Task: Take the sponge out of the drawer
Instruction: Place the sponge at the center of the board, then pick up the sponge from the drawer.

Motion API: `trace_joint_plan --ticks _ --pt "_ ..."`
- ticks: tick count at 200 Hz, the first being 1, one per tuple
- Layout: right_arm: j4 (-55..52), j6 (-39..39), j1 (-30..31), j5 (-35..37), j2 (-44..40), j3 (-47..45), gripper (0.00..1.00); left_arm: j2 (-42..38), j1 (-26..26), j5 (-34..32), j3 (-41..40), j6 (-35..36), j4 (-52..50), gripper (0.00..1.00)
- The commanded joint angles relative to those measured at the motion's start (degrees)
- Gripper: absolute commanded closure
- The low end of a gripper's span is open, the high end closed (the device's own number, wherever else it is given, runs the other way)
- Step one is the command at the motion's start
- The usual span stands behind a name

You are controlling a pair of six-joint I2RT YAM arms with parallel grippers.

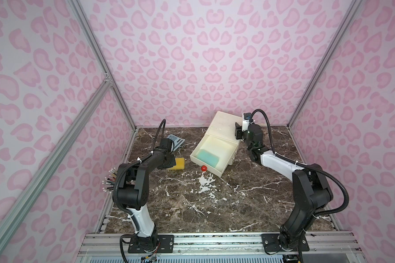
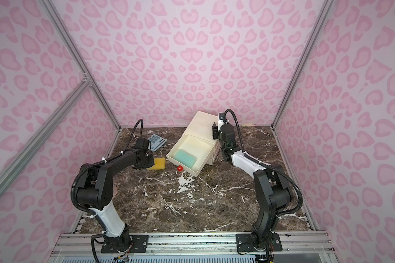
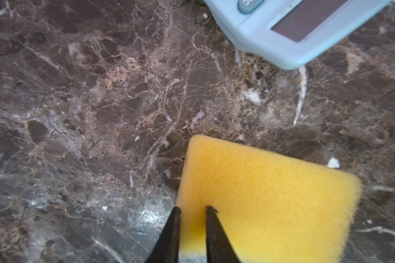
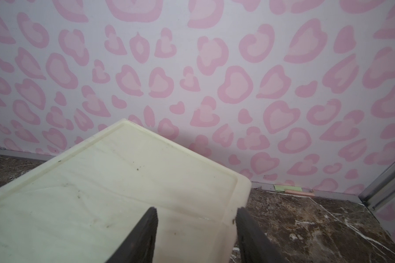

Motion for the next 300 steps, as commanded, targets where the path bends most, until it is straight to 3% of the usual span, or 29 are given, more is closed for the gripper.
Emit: trace_joint_plan --ticks 1,52,98,113,123,172,219,239,266,300 --pt "-13.36 -1.04 0.08 -0.10 1.17 -1.15 0.44 0.25 0.03 -1.02 0.68 -0.75 -1.25 0.66" --pt "-13.38 -1.04 0.08 -0.26 1.34 -1.06 0.44 -1.16 0.03 -1.90 0.41 -0.53 -1.74 0.48" --pt "-14.07 -1.52 0.16 -0.36 1.34 -0.20 0.44 -8.89 -0.09 -0.56 0.41 0.27 -2.67 0.35" --pt "-14.06 -1.57 0.15 -0.45 1.34 -0.20 0.44 -11.94 -0.13 1.08 0.42 0.62 -2.98 0.19" --pt "-14.19 -1.57 0.15 -0.40 1.36 -0.09 0.44 -13.38 -0.25 1.75 0.71 0.71 -3.66 0.15" --pt "-14.19 -1.48 0.26 -0.62 1.43 0.00 0.44 -15.97 -0.69 4.53 -0.82 1.20 -3.85 0.14" --pt "-14.24 -1.50 0.26 -0.53 1.43 -0.11 0.44 -25.13 -3.08 9.12 -1.35 3.61 -1.15 0.19" --pt "-14.29 -1.38 0.25 -0.62 1.54 -0.09 0.44 -28.34 -4.27 14.09 -1.01 4.10 -0.90 0.20" --pt "-14.32 -1.39 0.30 -0.62 1.52 -0.06 0.44 -29.92 -9.26 20.42 1.11 6.17 -0.18 0.22" --pt "-14.60 -1.20 0.35 -0.37 1.43 -0.15 0.44 -25.49 -17.74 18.58 8.00 10.85 -4.54 0.23"
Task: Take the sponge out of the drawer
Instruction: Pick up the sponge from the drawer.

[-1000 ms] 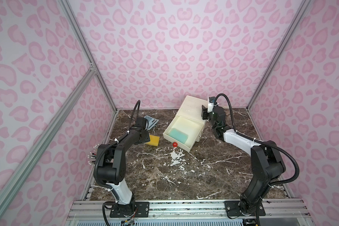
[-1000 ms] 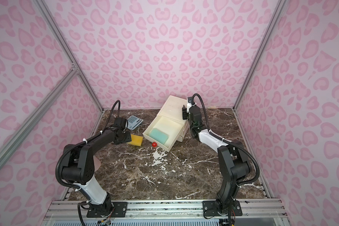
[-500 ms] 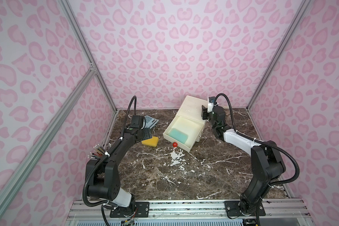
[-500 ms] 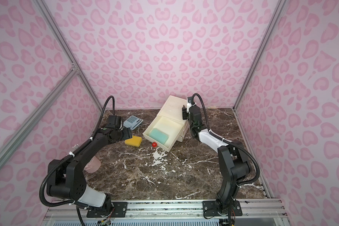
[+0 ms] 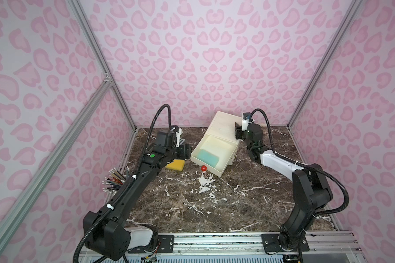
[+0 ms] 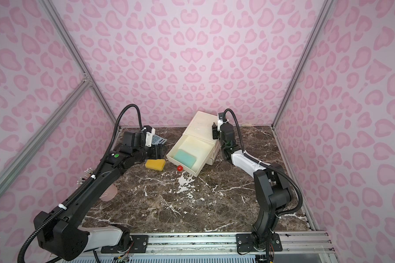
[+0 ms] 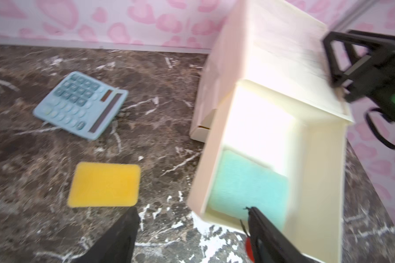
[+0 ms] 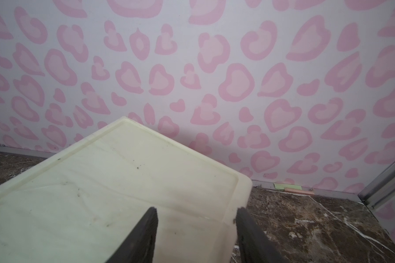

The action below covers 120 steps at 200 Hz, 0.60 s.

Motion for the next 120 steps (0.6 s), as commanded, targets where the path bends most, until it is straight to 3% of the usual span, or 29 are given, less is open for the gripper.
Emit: trace_joint_plan --ticks 1,40,99,120 --pt "-12.84 -1.14 0.24 -0.36 1.28 -1.12 0.44 2.59 -3.57 1.29 3.37 4.28 -1.94 0.23" --pt "-13.10 -1.15 0.30 0.04 1.28 -1.25 0.44 8.66 -7.74 1.16 7.75 7.17 -4.60 0.25" --pt "-13.02 -1.06 0.32 0.70 1.45 -1.53 0.44 17.85 -13.28 -8.84 16.10 9.42 -11.26 0.26" --pt "-12.94 -0.93 0.32 0.78 1.62 -1.57 0.44 19.68 -13.60 -9.32 17.43 8.33 -11.97 0.26"
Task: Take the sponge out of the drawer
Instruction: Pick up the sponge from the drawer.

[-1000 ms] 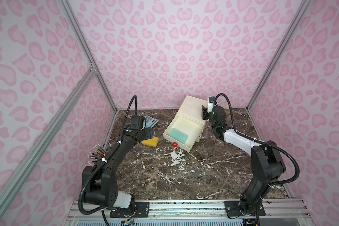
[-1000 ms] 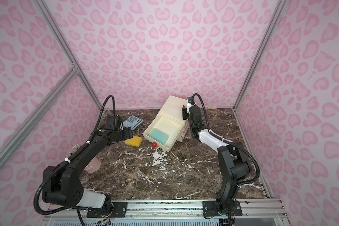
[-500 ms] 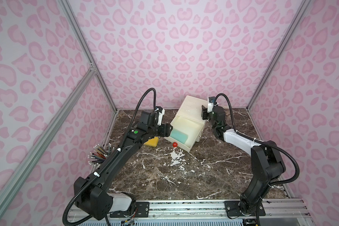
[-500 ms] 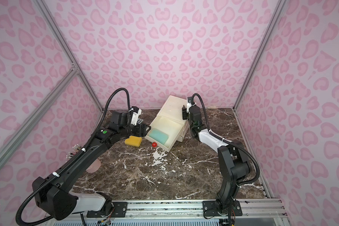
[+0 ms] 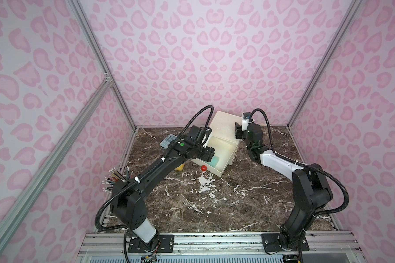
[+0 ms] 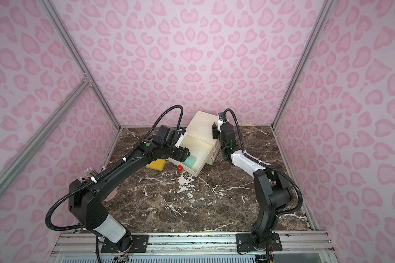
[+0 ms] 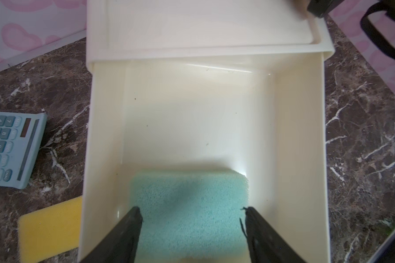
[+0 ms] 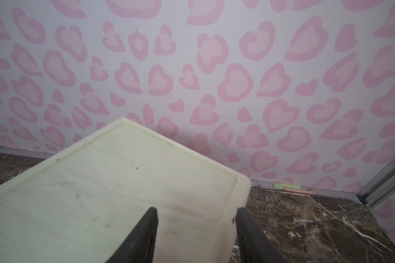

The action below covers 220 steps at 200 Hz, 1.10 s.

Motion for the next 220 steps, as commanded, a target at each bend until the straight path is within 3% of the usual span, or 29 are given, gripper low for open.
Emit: trace_joint_plan --ticks 1,120,220 --pt "-13.26 -0.93 0.24 0.30 1.62 -1.29 0.44 1.54 -0.35 -3.26 1.62 -0.03 -2.73 0.26" --pt "-13.22 -1.04 0.21 0.97 2.17 -1.24 0.44 8.44 -2.95 -5.58 6.68 2.64 -9.23 0.28" --pt "-13.21 -0.91 0.22 0.83 1.89 -1.44 0.44 12.14 -3.01 1.37 8.69 -0.41 0.80 0.29"
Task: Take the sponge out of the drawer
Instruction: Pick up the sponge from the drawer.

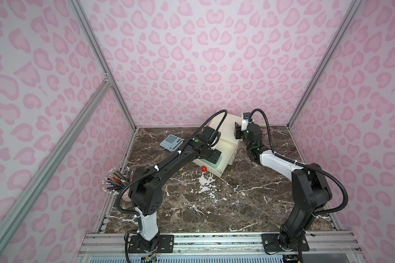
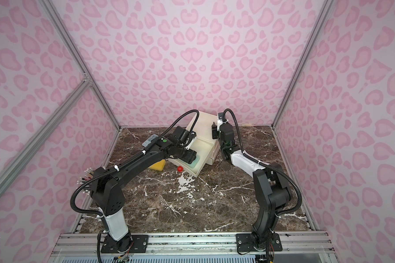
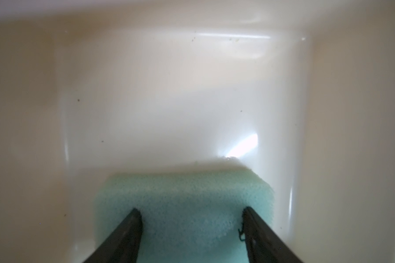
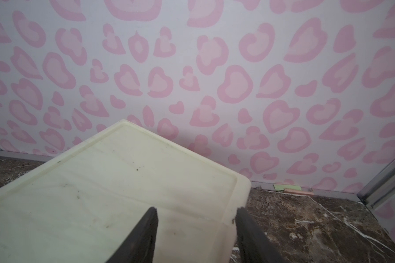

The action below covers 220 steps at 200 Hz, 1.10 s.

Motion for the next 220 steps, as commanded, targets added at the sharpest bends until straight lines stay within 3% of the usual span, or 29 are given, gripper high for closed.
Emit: trace_joint_plan --ticks 1,68,127,157,172,195,220 --pt "-13.91 -1.10 0.03 0.17 1.41 -1.36 0.44 0.37 -0.05 3.08 0.18 -1.77 4.95 0.28" --pt "-14.02 -1.10 0.04 0.52 1.59 -1.39 0.44 -1.50 -0.03 2.32 -0.30 -4.88 10.53 0.28" --pt "-13.82 -1.08 0.04 0.34 1.85 -1.43 0.44 -8.81 0.20 -2.75 -3.75 -1.38 7.65 0.24" --pt "-13.98 -1.10 0.03 0.48 1.67 -1.52 0.44 -6.38 1.70 -3.75 -3.11 0.43 4.63 0.33" --pt "-14.00 -1.10 0.08 0.48 1.67 -1.53 0.44 -5.01 3.16 -2.37 -2.60 0.00 4.14 0.35" --pt "-14.04 -1.10 -0.05 0.75 1.72 -1.69 0.44 -4.24 6.26 6.18 -3.52 -1.12 6.49 0.35" --pt "-14.17 -1.11 0.08 0.97 1.76 -1.71 0.44 -3.14 7.41 8.53 -3.21 -1.18 6.96 0.35"
